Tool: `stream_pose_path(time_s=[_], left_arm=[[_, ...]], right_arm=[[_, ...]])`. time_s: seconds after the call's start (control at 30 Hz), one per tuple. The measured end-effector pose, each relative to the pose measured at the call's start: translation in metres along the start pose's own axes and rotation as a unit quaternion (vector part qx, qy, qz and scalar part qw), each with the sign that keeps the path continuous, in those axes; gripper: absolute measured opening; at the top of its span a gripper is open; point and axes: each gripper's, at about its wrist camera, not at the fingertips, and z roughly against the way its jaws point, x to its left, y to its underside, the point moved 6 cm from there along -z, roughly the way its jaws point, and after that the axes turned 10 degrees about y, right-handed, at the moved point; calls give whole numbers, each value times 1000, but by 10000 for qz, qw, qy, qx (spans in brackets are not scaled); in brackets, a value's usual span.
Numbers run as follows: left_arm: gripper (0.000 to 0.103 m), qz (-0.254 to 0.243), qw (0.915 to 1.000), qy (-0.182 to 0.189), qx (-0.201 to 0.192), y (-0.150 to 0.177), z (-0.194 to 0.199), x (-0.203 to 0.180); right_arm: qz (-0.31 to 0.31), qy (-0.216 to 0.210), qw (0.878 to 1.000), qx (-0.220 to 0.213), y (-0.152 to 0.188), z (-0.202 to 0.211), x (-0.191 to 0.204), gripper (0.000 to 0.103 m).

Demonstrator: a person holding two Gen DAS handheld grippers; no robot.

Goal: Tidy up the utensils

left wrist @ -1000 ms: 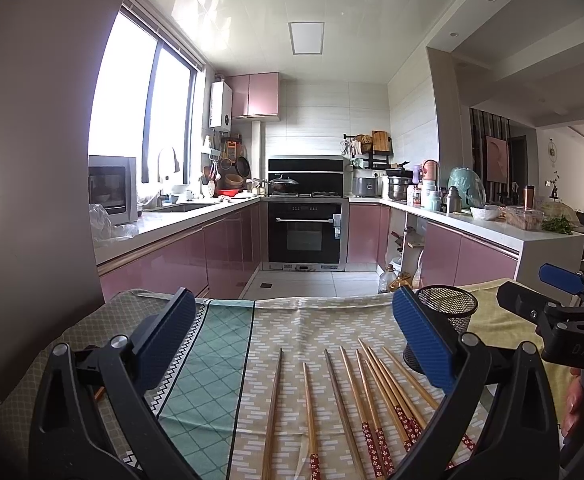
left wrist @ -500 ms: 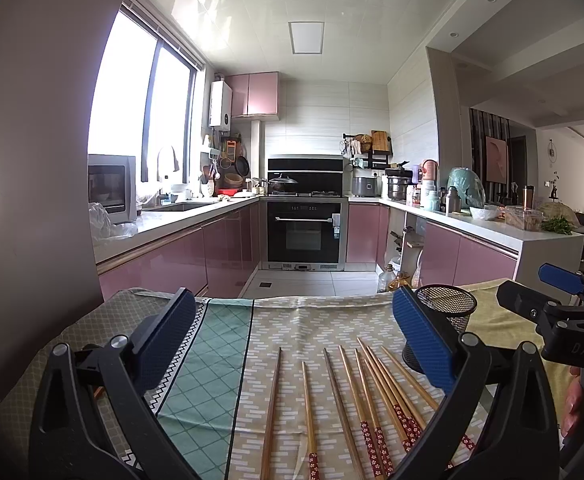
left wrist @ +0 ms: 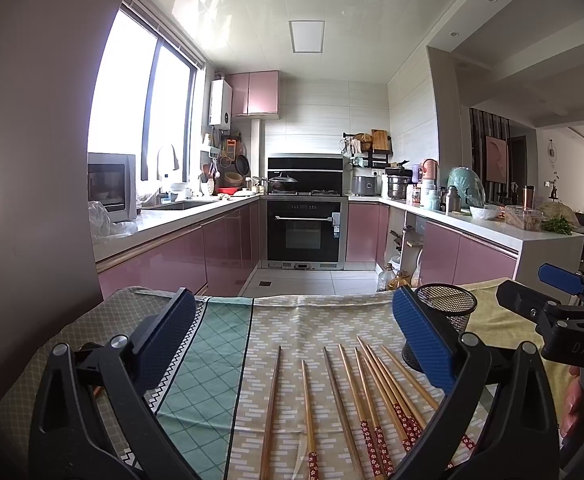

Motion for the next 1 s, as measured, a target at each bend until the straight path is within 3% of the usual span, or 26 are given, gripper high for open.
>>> stream_pose_path(time_s=[1.0], left_arm=[[97, -5, 10000, -15, 18, 1, 2, -2]], right_arm=[[-12, -37, 10000, 15, -2, 1, 0, 96]])
